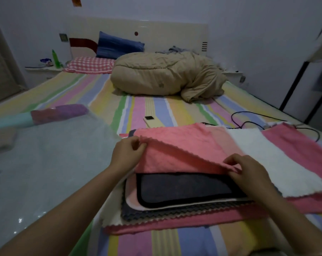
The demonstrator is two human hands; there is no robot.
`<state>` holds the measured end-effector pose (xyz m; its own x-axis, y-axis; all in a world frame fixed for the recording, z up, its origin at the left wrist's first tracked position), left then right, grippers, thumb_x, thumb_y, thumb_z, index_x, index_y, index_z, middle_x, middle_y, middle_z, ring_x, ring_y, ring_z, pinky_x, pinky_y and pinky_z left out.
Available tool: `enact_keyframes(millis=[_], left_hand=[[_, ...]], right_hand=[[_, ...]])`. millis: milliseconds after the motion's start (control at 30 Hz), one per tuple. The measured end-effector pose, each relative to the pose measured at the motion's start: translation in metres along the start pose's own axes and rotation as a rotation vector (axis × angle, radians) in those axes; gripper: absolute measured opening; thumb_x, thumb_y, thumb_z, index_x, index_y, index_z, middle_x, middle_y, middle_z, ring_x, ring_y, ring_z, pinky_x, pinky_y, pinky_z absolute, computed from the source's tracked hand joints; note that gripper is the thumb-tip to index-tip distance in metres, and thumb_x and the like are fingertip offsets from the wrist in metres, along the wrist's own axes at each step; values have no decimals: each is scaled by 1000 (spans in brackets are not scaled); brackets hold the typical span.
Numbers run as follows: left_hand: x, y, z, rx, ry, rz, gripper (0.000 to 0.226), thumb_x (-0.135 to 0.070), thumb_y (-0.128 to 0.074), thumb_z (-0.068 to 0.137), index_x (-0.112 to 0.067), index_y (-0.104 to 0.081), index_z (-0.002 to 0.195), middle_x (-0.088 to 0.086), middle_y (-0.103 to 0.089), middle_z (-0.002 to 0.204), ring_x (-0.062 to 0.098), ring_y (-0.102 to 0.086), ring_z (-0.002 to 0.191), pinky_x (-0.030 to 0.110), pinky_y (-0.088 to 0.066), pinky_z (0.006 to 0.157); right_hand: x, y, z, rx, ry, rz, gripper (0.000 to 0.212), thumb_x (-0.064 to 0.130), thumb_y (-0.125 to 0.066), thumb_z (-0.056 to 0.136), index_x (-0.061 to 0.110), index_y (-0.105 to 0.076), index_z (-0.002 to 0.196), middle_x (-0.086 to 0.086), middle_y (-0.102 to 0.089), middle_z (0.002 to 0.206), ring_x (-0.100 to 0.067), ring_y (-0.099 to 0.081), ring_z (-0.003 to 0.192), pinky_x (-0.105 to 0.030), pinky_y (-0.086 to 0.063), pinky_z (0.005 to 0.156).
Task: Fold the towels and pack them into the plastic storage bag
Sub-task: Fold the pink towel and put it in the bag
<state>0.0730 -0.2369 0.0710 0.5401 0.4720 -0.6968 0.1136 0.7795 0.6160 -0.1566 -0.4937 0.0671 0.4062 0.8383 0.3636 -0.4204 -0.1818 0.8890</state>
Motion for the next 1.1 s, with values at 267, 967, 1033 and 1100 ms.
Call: enact_keyframes(millis=[267, 967, 1033, 1100], left_hand=[[31, -15, 43, -33, 197, 2, 33, -24, -64, 84, -5, -54, 58, 5, -52, 55, 22, -48, 57, 33, -37, 58], [58, -27, 87, -32, 281, 340, 9, -35, -61, 83, -28, -57, 88, -8, -60, 78, 26, -62, 87, 32, -47, 69], [37, -22, 79, -105, 184, 434, 29, -32, -62, 83, -24, -55, 111, -4, -62, 97, 27, -62, 95, 36, -48, 72], [8, -22, 67, -162, 18, 474, 37, -25, -65, 82, -20, -55, 117, 2, -58, 110, 27, -59, 101, 39, -47, 73]], right_hand=[[-24, 0, 81, -69, -119, 398, 20, 28, -65, 89, 10, -70, 82, -7, -68, 79, -28, -62, 79, -35, -46, 68], [-23, -56, 185, -57, -235, 127, 38, 59, -47, 90, 24, -62, 88, 3, -65, 87, -21, -60, 82, -34, -47, 71], [-26, -48, 173, -56, -281, 66, 38, 65, -44, 88, 29, -56, 93, 8, -60, 88, -19, -59, 85, -33, -46, 71], [-35, -43, 158, -13, -326, -2, 36, 64, -46, 87, 30, -54, 96, 7, -61, 91, -19, -60, 86, -33, -46, 72]])
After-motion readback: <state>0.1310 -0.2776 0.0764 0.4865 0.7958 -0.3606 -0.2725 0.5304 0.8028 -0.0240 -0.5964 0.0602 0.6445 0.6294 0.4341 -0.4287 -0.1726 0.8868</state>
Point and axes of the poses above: each hand's wrist, its own z-axis towards the middle knuckle, its own y-axis out of the back of the hand, x = y × z, the point moved 6 cm from there along z, towards the middle knuckle
